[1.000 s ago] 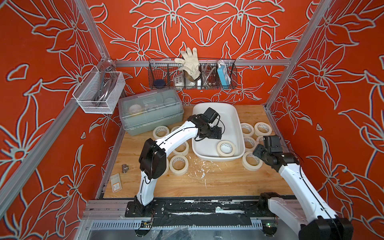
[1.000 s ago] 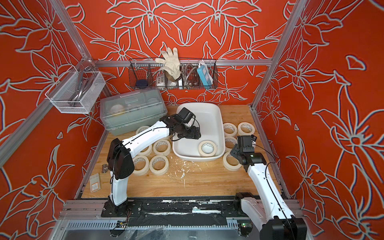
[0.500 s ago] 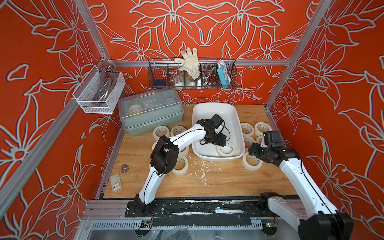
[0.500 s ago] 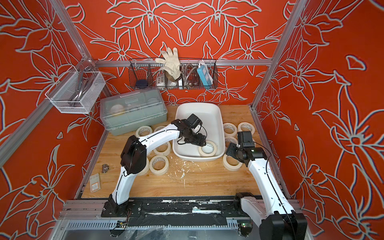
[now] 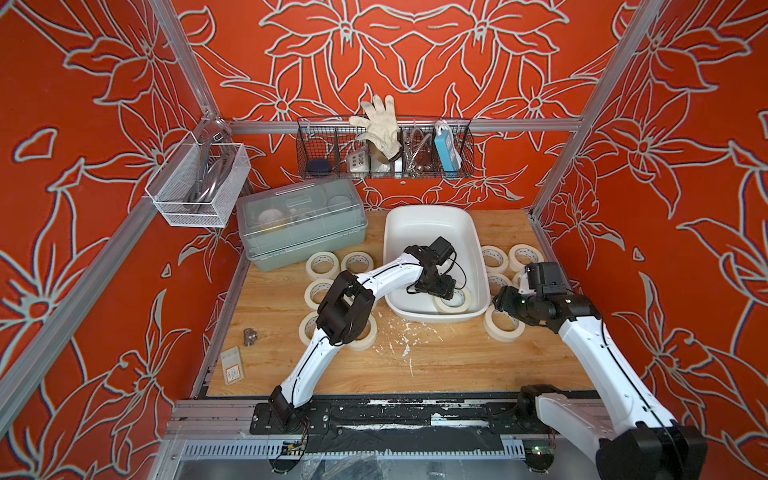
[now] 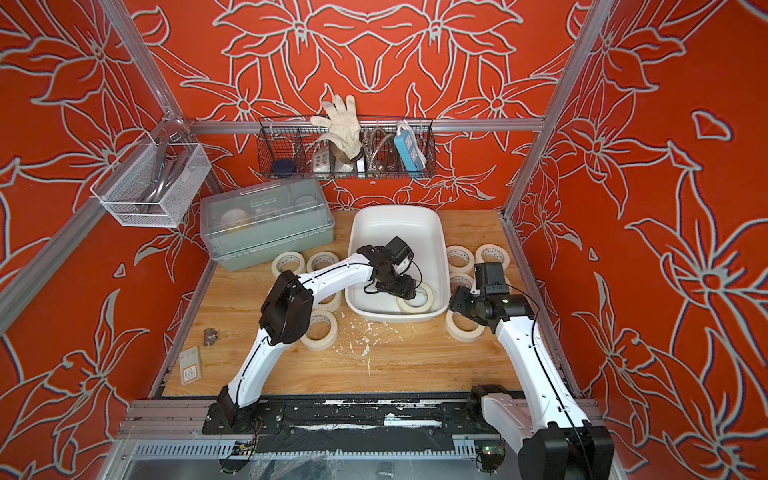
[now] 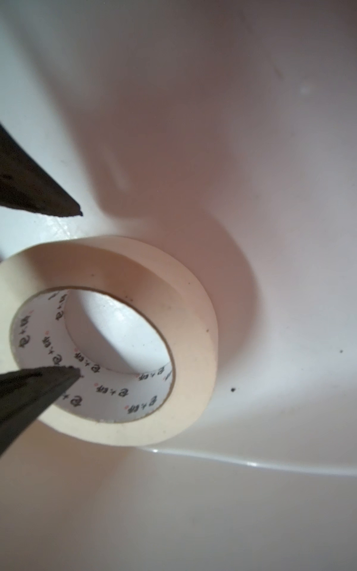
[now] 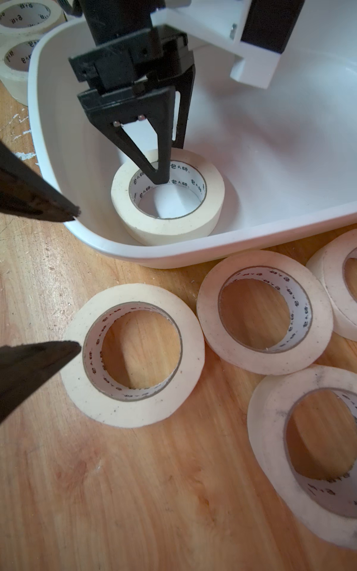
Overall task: Take out the art tape in the storage box
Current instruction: Pick up the art tape from the storage box.
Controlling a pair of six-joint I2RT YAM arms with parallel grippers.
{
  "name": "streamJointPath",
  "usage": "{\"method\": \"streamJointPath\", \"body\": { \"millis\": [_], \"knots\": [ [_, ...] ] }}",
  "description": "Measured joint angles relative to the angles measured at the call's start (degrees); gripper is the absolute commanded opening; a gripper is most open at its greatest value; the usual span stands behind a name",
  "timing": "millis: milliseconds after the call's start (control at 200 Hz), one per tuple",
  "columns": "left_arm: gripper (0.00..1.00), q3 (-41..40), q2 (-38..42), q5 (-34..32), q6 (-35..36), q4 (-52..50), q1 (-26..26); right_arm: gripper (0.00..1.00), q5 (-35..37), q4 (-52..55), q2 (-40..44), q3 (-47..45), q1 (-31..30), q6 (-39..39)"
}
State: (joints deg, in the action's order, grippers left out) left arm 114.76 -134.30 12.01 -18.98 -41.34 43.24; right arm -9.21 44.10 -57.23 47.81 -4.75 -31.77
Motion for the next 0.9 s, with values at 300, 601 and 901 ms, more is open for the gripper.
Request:
{"method": "streamJointPath", "body": {
  "millis": [300, 601, 901],
  "knots": [
    [0.48, 0.2, -1.2, -3.8, -0.1, 0.1, 0.0, 0.63, -0.4, -0.6, 0.3, 0.0, 0.0, 0.0],
    [0.25, 0.2, -1.2, -4.7, -0.3, 0.6, 0.0, 0.62, -0.6, -1.3, 1.3, 0.0, 0.0, 0.0],
    [0.04, -2.9, 1.2, -7.0, -1.6, 0.8, 0.0, 0.65, -3.1, -1.9, 1.9, 0.0, 0.0, 0.0]
  ]
}}
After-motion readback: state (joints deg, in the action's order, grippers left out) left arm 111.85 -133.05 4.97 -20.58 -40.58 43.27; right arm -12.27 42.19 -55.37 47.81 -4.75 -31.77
